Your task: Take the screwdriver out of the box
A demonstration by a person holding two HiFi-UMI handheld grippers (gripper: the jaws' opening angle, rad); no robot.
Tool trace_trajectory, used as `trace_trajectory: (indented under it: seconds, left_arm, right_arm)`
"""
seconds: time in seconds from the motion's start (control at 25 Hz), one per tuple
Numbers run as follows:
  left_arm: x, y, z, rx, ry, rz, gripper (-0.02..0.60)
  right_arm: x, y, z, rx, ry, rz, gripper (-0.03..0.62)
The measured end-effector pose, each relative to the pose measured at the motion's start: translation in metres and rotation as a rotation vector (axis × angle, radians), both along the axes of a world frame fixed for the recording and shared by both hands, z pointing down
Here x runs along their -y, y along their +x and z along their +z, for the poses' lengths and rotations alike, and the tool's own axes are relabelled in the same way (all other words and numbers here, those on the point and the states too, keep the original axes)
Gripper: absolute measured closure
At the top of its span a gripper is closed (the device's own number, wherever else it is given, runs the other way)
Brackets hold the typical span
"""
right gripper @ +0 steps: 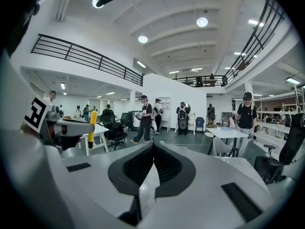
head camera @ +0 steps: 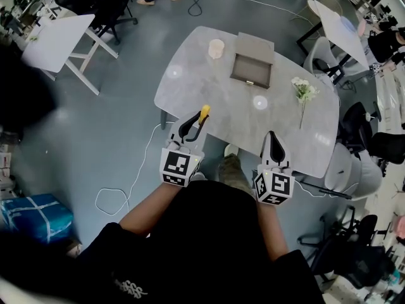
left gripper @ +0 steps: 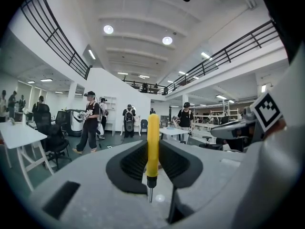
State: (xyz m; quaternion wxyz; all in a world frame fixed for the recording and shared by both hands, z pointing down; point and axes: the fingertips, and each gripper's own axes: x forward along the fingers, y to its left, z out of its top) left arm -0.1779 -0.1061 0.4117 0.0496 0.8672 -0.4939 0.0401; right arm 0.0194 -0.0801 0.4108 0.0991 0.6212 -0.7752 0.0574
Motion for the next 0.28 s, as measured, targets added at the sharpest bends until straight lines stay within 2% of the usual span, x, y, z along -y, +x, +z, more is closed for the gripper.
trace_trajectory:
  seconds: [0.28]
  left_arm:
    - [0.0068,0.0069,0.002,0.015,0.006,0.007,0.5]
  right_arm:
    - [0.0085,0.0086,0.0022,0.011,-0.005,0.009,0.582]
